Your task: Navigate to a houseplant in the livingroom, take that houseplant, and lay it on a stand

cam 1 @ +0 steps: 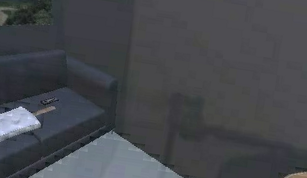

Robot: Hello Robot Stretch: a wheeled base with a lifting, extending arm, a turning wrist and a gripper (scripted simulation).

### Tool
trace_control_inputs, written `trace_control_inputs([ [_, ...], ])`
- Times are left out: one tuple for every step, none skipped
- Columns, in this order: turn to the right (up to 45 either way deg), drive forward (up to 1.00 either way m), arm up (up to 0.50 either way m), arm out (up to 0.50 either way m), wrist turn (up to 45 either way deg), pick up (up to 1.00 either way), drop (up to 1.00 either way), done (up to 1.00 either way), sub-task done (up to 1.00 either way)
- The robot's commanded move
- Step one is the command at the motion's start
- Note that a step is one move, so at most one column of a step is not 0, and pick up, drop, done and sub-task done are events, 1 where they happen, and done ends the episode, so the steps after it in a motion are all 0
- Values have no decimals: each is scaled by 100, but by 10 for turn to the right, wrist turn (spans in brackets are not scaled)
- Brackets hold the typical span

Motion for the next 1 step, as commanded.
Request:
trace_control_inputs([
  [0, 0, 0, 0, -450, 0, 0, 0, 0],
])
